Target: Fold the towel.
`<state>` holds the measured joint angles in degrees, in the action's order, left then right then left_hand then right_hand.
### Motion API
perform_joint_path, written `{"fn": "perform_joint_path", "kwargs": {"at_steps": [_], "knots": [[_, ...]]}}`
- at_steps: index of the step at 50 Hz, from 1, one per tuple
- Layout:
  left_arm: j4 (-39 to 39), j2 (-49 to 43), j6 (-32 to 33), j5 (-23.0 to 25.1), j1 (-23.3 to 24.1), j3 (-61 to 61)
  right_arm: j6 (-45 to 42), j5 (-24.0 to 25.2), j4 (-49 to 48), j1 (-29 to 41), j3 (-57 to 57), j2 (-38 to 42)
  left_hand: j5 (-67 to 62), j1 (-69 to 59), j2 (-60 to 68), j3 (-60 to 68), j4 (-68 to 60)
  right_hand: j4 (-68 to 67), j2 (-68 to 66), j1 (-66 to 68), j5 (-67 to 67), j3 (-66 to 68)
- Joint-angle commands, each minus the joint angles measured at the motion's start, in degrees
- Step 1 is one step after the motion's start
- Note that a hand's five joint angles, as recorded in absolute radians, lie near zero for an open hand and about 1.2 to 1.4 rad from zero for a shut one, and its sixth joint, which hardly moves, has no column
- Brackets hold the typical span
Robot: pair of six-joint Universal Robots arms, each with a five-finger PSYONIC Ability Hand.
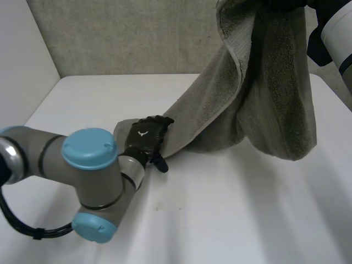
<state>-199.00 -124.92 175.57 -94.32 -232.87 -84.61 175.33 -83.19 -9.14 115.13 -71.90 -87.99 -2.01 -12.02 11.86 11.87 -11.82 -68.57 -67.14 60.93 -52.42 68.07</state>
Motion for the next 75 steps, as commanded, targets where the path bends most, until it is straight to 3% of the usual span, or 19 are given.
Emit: {"fn": "perform_joint_path", "kwargs": {"at_steps": [1,4,6,7,8,9,15,20,28,33,36,41,50,58,61,63,66,68,75], "knots": [[-1.66,-7.18,-3.31,-1.83,2.16,6.03,0.97,-0.13,0.09,0.0,-0.08,-0.43,-8.8,-8.8,8.96,8.94,-8.99,-11.43,-12.86,19.07,-17.58,11.93],[-2.89,-9.64,-3.75,-2.71,2.69,7.97,2.73,0.05,0.09,-0.35,-0.26,-0.87,-20.91,-20.91,21.07,21.05,-21.1,-11.43,-12.86,19.07,-17.58,11.93],[-6.21,-10.08,-3.75,-4.89,2.69,8.14,3.78,0.22,0.17,-0.61,-0.78,-1.31,-46.82,-46.82,46.98,46.97,-47.01,-11.43,-12.86,19.07,-17.58,11.93],[-6.23,-10.08,-3.75,-4.9,2.69,8.14,3.79,0.23,0.17,-0.61,-0.79,-1.31,-46.98,-46.98,47.14,47.12,-47.17,-11.43,-12.86,19.07,-17.58,11.93],[-8.23,-9.82,-3.4,-6.82,2.69,7.88,3.87,0.23,0.09,-0.7,-1.13,-1.57,-65.3,-65.3,65.46,65.44,-65.49,-11.43,-12.86,19.07,-17.58,11.93],[-10.07,-8.94,-3.05,-8.93,2.6,7.27,3.88,0.31,0.09,-0.96,-1.4,-1.83,-67.96,-67.96,68.12,68.1,-68.15,-11.43,-12.86,19.07,-17.58,11.93],[-12.11,-2.96,-0.85,-12.38,1.28,4.54,3.44,0.49,0.09,-2.72,-1.66,-1.92,-67.99,-67.98,68.14,68.13,-68.18,-11.43,-12.86,19.07,-17.58,11.93],[-11.94,5.48,3.99,-12.02,-4.61,-0.74,3.0,1.1,0.88,-6.59,-1.66,-1.92,-67.99,-67.98,68.14,68.13,-68.18,-11.43,-12.86,19.07,-17.58,11.93],[-8.51,20.16,16.03,-1.3,-8.39,-8.12,-0.43,7.78,9.05,-10.46,-2.02,-0.34,-67.99,-67.98,68.14,68.13,-68.18,-11.43,-12.86,19.07,-17.58,11.93],[5.51,30.24,25.41,5.28,-9.09,-7.95,-9.1,11.21,16.67,-10.63,-2.19,3.51,-67.99,-67.98,68.14,68.13,-68.18,-11.43,-12.86,19.07,-17.58,11.93],[9.59,31.93,27.54,5.64,-9.71,-7.06,-12.47,11.48,19.69,-10.54,-1.93,4.58,-67.99,-67.98,68.14,68.13,-68.18,-11.43,-12.86,19.07,-17.58,11.93],[27.13,32.29,37.62,5.82,-10.85,-3.73,-27.29,11.04,30.91,-9.84,-1.58,10.28,-67.99,-67.98,68.14,68.13,-68.18,-11.43,-12.86,19.07,-17.58,11.93],[33.15,24.29,43.1,5.91,-13.93,-3.99,-31.72,10.95,33.04,-9.75,-0.79,18.73,-67.99,-67.98,68.14,68.13,-68.18,-11.43,-12.86,19.07,-17.58,11.93],[19.18,12.07,43.19,5.91,-14.19,2.96,-30.75,9.01,23.03,-6.94,8.09,29.19,-67.99,-67.98,68.14,68.13,-68.18,-11.43,-12.86,19.07,-17.58,11.93],[9.24,9.52,43.01,5.82,-14.28,8.58,-27.41,4.71,10.28,-6.32,12.66,30.07,-67.99,-67.98,68.14,68.13,-68.18,-11.43,-12.86,19.07,-17.58,11.93],[-5.62,9.61,42.4,5.73,-14.36,12.35,-22.17,0.42,-6.6,-6.5,14.5,29.28,-67.99,-67.98,68.14,68.13,-68.18,-11.43,-12.86,19.07,-17.58,11.93],[-14.66,10.05,41.52,5.73,-14.54,12.8,-19.33,-0.83,-15.38,-6.68,14.07,28.14,-67.99,-67.98,68.14,68.13,-68.18,-11.43,-12.86,19.07,-17.58,11.93],[-28.57,12.32,39.42,5.64,-14.89,12.45,-14.78,-1.71,-28.86,-6.85,11.19,24.81,-67.99,-67.98,68.14,68.13,-68.18,-11.43,-12.86,19.07,-17.58,11.93],[-25.85,15.32,37.56,5.73,-14.54,8.33,-13.18,0.13,-27.45,-7.03,7.57,22.95,-67.99,-67.98,68.14,68.13,-68.18,-11.43,-12.86,19.07,-17.58,11.93]]}}
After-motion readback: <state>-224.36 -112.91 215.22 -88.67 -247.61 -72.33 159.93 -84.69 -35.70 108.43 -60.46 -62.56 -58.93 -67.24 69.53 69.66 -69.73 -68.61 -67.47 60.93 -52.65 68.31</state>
